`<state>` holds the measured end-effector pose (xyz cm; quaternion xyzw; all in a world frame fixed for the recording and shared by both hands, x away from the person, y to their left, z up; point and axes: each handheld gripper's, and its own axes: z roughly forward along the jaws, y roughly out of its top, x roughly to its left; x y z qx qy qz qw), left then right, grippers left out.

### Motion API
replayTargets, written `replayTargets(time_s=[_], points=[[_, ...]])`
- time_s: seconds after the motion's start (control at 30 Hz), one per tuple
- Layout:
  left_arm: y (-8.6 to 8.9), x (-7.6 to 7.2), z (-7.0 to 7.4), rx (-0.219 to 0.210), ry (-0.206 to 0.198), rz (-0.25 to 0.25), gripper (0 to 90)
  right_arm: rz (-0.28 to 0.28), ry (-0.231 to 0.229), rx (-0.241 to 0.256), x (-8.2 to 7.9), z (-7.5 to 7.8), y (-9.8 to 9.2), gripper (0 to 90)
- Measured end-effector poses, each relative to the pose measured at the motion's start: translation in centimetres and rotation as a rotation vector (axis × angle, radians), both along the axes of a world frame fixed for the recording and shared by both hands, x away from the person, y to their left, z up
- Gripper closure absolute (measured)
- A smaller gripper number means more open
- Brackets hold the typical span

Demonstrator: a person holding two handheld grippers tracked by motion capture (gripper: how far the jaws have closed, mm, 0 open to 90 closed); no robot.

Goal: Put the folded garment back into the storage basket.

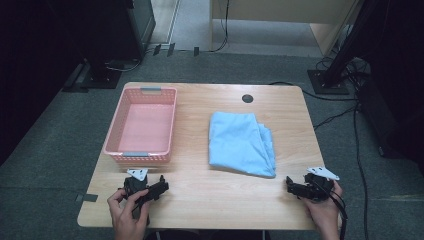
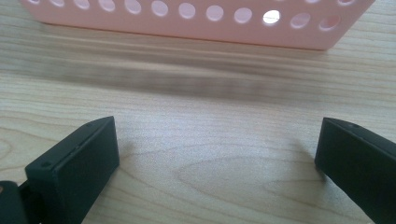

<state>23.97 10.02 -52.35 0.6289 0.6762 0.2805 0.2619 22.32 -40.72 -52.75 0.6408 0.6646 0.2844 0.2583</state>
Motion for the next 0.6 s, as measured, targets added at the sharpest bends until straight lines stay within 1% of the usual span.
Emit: replayTargets(time_s=[0.17,0.3,0.43,0.53,0.57,0.6], points=[[0.0,0.0,0.0,0.0,0.0,0.0,0.0,0.006,-0.001,-0.001,0.0,0.0,0.0,0.0],[0.0,0.0,0.0,-0.001,0.0,0.0,0.0,-0.009,0.014,0.005,0.0,0.2,-0.2,0.0],[0.0,0.0,0.0,-0.001,0.0,0.0,0.0,-0.018,0.007,0.012,0.0,0.6,-0.1,0.0],[0.0,0.0,0.0,-0.001,0.0,0.0,0.0,-0.013,-0.015,0.015,-0.1,1.6,0.4,0.0],[0.0,0.0,0.0,-0.001,0.0,0.0,0.0,-0.013,-0.015,0.015,-0.1,1.6,0.4,0.0],[0.0,0.0,0.0,-0.001,0.0,0.0,0.0,-0.01,-0.033,0.015,-0.2,2.1,0.7,0.0]])
